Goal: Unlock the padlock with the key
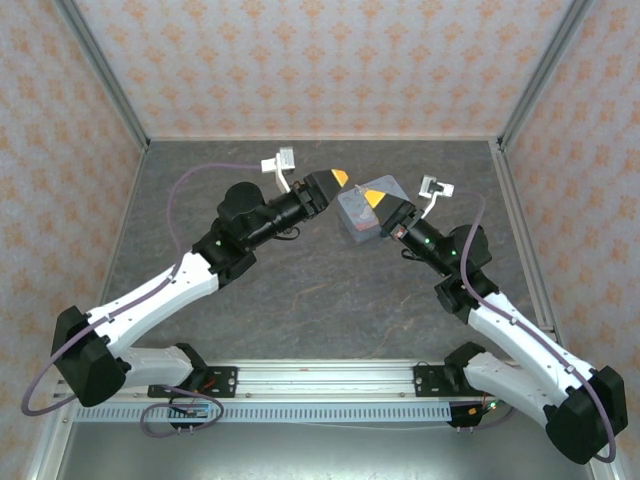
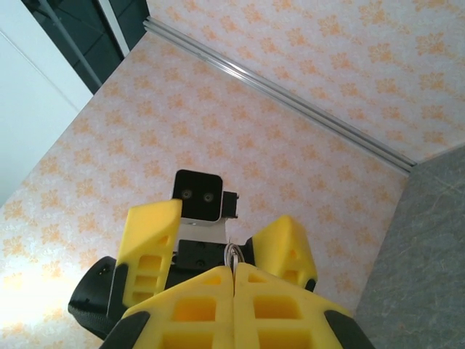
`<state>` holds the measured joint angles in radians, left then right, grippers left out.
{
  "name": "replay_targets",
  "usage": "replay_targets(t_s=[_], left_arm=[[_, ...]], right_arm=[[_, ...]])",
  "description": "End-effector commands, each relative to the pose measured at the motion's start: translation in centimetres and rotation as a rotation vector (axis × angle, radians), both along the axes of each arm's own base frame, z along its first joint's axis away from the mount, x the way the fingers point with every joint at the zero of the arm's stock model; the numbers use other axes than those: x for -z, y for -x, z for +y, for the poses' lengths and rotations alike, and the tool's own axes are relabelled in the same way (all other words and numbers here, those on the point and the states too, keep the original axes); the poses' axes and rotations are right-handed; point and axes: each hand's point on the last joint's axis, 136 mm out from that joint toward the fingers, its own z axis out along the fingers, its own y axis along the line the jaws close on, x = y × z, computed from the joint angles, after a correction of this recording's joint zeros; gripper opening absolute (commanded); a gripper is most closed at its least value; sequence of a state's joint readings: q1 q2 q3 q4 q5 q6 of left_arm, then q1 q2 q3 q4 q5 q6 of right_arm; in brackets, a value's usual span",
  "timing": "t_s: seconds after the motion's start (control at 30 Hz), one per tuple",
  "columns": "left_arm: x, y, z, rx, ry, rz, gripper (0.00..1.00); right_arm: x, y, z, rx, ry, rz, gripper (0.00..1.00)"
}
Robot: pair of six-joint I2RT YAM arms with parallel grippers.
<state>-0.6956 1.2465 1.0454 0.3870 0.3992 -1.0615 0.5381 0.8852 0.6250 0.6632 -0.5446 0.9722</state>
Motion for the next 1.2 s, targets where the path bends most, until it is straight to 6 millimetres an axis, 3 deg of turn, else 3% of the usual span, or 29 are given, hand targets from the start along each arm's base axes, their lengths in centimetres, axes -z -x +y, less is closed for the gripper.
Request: replay_targets(t_s=[0.0,0.4,0.7,1.0,1.17], left_arm=[[-3.0,0.8,-0.5,0.049,0.056,-0.051,0.58],[-2.5,0.8,-1.7,0.082,0.021,-0.044,0.53],[-2.1,0.7,-1.9,0.081,0.006,-0.037,0.35],[-2.0,0.6,-1.8,0.075,-0.007,-0.035,0.24],[-1.7,0.5,-1.8,0.069,-0.020,-0.032,0.10]], right_arm=[[-1.6,0.6,-0.2,-0.007,-0.048,-0.053,0.00],[-1.8,0.7,0.8,-0.035,-0.048,-0.052,0.00],[-1.5,0.6,1.9,-0.053,-0.024,-0.044,0.00],[-1.5,0.4,2.0,-0.050,-0.020,-0.037,0.00],[-1.4,0.3,2.2,-0.056,-0.012,-0.028,0.00]])
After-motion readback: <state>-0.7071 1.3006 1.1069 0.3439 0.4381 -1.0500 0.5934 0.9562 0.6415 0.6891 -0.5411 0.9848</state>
